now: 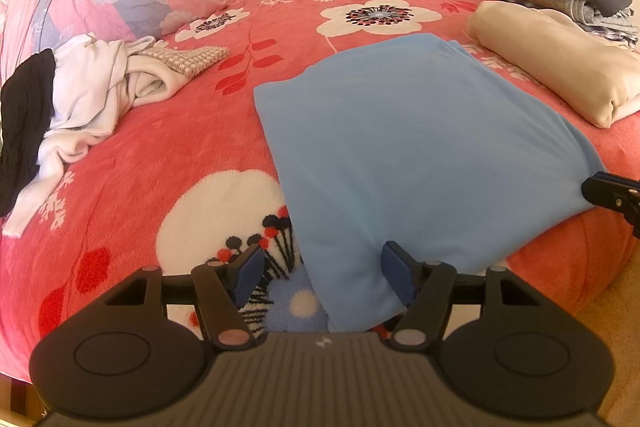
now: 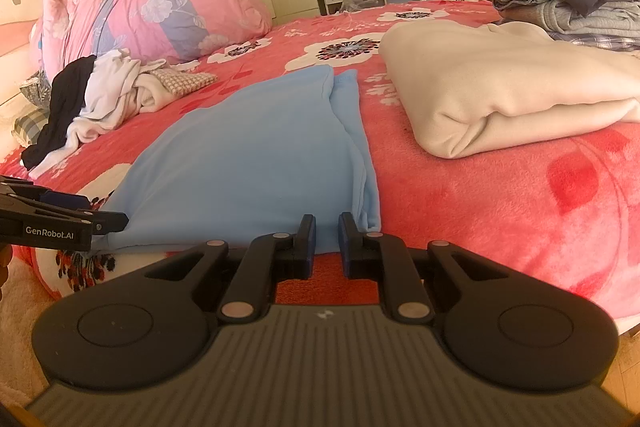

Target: Fold clothes

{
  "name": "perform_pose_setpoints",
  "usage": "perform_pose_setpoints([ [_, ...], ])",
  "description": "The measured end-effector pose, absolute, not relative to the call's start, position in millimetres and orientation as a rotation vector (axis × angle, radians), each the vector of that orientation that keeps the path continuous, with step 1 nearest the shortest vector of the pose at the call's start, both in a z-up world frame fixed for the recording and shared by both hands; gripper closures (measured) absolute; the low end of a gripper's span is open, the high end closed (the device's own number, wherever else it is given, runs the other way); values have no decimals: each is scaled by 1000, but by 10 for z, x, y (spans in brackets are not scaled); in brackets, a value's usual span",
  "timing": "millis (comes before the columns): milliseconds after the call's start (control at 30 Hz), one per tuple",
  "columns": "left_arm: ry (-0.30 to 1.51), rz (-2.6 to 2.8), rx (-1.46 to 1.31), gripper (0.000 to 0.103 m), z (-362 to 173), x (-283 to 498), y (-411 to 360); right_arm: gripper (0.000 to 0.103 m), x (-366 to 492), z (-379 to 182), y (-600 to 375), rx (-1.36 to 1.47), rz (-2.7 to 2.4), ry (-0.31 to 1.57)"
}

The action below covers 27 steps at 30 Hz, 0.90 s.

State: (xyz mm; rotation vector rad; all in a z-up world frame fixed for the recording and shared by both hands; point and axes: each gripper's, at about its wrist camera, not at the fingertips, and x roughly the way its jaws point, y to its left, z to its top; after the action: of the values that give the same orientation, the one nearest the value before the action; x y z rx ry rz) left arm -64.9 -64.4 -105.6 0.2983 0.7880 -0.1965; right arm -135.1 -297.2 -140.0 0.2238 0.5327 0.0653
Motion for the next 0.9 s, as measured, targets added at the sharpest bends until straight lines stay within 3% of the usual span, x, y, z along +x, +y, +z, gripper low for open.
perform_pose_setpoints([
  [900, 714, -208, 333, 37, -834, -663, -779, 92, -1350, -1393, -2967, 218, 75, 532],
])
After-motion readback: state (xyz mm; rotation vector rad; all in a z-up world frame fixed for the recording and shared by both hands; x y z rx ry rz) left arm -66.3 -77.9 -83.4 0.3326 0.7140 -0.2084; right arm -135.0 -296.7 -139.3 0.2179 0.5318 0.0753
